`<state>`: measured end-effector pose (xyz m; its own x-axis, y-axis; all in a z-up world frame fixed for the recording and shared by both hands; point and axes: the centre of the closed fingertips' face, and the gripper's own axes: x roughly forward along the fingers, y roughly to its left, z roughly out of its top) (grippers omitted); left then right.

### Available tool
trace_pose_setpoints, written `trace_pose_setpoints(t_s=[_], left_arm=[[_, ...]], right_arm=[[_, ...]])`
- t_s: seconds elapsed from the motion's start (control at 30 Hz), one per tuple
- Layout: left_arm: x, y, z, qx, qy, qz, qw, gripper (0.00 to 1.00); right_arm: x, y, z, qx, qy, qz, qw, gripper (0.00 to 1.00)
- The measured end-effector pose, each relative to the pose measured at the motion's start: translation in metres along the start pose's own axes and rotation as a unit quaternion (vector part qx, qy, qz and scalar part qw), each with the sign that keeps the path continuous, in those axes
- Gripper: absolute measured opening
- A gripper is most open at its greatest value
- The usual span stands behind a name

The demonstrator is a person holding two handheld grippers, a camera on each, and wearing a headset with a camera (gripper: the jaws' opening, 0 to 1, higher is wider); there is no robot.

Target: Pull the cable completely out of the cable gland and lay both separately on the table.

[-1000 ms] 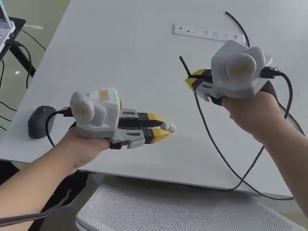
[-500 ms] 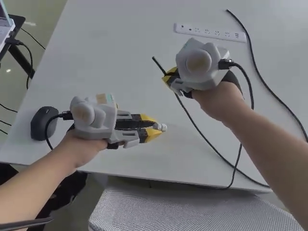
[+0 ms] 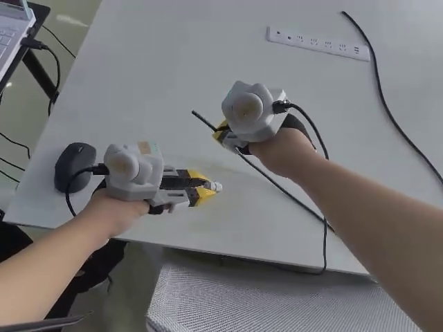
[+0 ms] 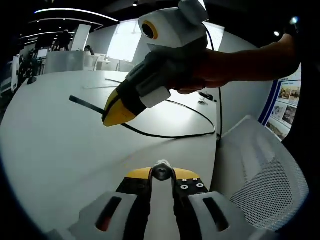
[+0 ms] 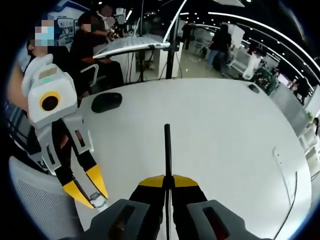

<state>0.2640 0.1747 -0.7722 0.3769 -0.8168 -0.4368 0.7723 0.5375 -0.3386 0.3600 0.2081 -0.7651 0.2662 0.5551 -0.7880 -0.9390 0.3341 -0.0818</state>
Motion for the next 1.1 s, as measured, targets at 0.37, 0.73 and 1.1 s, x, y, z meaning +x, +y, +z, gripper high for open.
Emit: trace_pose_setpoints(t_s=[0.37, 0.73, 1.1], left_arm=[[0.007, 0.014, -0.027, -0.009, 0.022, 0.003, 0.9997, 0.16], [0.009, 0.02, -0.03, -0.008, 0.027, 0.008, 0.9996, 0.16], [0.007, 0.02, -0.034, 0.018, 0.046, 0.008, 0.9988, 0.16]], right_arm=[[0.03, 0.019, -0.014, -0.025, 0.028, 0.019, 0.9991, 0.0], [0.037, 0.02, -0.018, -0.008, 0.029, 0.021, 0.9993, 0.0], [0.043, 0.023, -0.022, -0.007, 0.031, 0.019, 0.9993, 0.0]])
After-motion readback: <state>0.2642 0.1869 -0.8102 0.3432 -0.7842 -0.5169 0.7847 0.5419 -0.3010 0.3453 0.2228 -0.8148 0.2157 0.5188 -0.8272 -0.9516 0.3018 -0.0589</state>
